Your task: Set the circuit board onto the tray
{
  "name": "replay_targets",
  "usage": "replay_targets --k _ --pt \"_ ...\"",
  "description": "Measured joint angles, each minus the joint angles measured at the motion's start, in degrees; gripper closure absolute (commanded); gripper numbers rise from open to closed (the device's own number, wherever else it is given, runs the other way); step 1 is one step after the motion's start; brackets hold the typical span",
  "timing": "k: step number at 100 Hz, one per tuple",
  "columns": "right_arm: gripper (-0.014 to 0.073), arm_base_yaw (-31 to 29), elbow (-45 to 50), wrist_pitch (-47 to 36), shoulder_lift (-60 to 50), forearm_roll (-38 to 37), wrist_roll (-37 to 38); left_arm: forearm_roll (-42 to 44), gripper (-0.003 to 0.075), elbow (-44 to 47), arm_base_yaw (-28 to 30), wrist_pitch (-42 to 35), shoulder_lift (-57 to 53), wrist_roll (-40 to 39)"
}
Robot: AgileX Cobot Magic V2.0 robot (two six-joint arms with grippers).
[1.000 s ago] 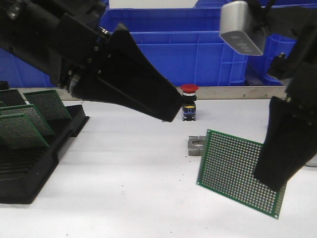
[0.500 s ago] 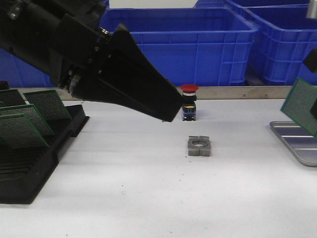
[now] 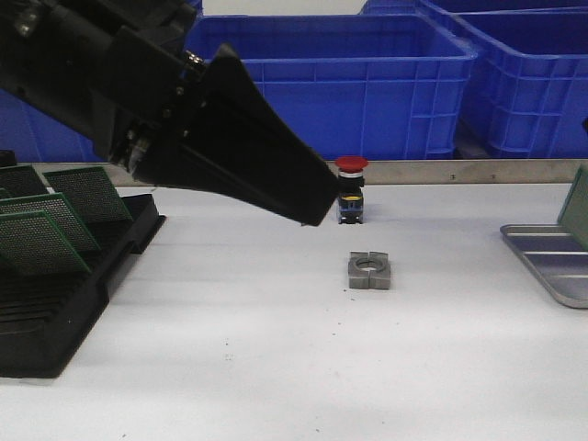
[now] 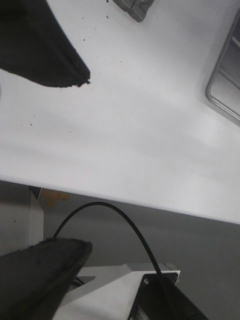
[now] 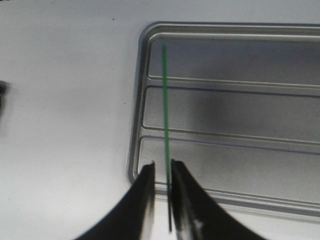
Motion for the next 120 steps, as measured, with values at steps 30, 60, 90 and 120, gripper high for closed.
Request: replay_targets --k 30,60,90,120 --pt "-0.0017 0.00 -0.26 -2.43 0.00 -0.22 0.00 0.25 0.0151 0.00 2.56 -0.24 -0.45 0.00" --pt "-0.0017 0.00 -0.26 -2.43 -0.89 -0.85 0.00 15.30 0.0151 -0.04 15.62 -0.45 -7.20 0.00" --pt "-0.0017 0.00 -0.26 -2.71 -0.89 -0.85 0.00 41.63 0.0151 -0.04 20.84 -0.45 -8.18 0.00" --pt "-0.0017 0.00 -0.26 -2.83 -0.89 -0.85 0.00 48.23 0.0153 -0.04 20.84 -5.59 -6.94 0.00"
